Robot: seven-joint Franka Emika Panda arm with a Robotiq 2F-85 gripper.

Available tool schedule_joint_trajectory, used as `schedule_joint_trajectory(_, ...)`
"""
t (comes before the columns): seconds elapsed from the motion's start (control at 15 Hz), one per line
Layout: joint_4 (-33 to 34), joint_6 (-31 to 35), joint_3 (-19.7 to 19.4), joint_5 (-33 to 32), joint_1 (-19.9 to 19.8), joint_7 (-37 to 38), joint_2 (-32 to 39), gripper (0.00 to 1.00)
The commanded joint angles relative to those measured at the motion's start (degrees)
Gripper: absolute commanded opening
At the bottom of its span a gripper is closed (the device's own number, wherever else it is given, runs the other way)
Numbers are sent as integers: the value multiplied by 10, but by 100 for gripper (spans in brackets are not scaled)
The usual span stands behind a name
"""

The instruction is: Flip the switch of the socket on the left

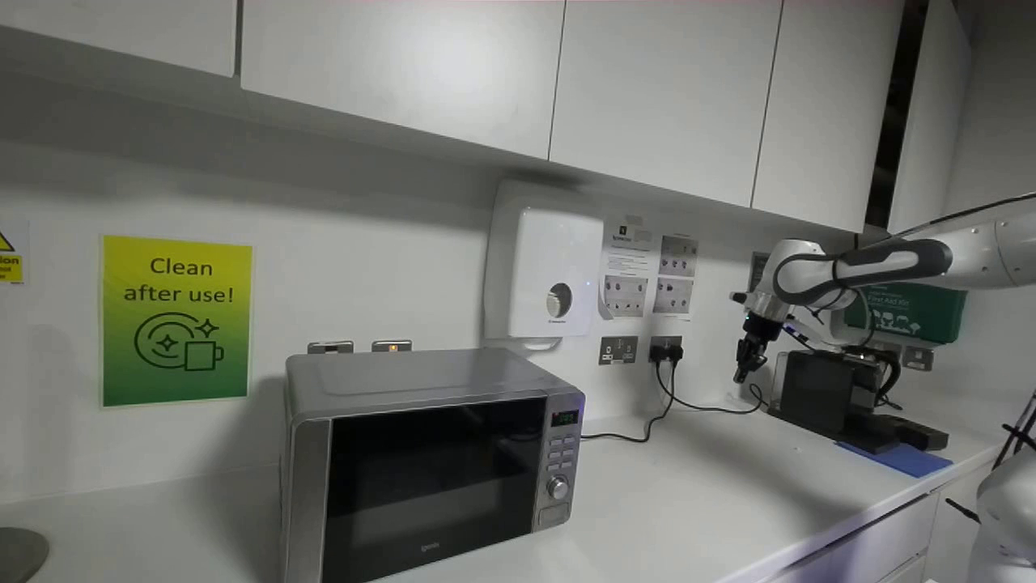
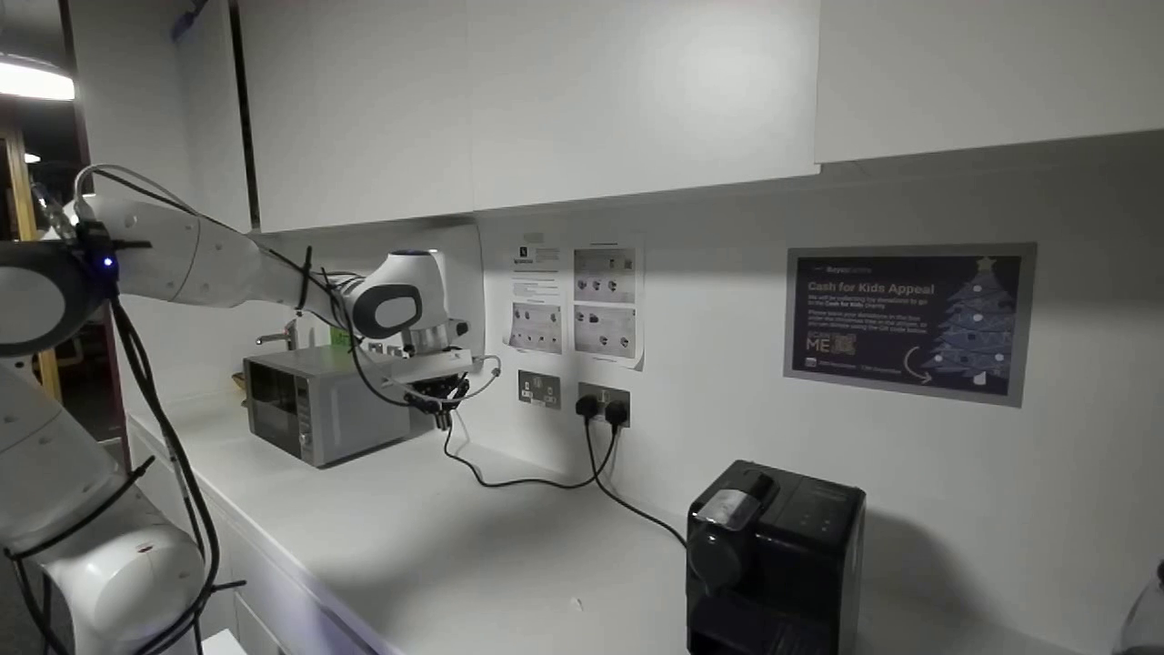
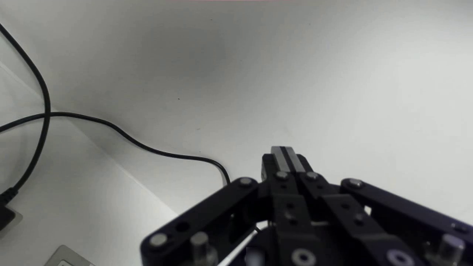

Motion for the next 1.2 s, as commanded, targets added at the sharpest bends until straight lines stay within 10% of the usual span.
schedule_joint_trajectory(0.0,-32,-7,-16,9,10,-19,-47,0)
schedule_joint_trajectory(0.6,-57,-11,-25,6,14,-11,-88,0)
schedule_joint_trajectory(0.67,-57,-11,-25,7,16,-10,-89,26)
schedule_joint_trajectory(1.0,-46,-11,-23,11,29,-10,-73,57)
schedule_joint_trajectory(1.07,-48,-1,-17,-3,22,2,-69,38)
schedule_joint_trajectory(1.13,-48,-1,-17,-3,24,2,-69,45)
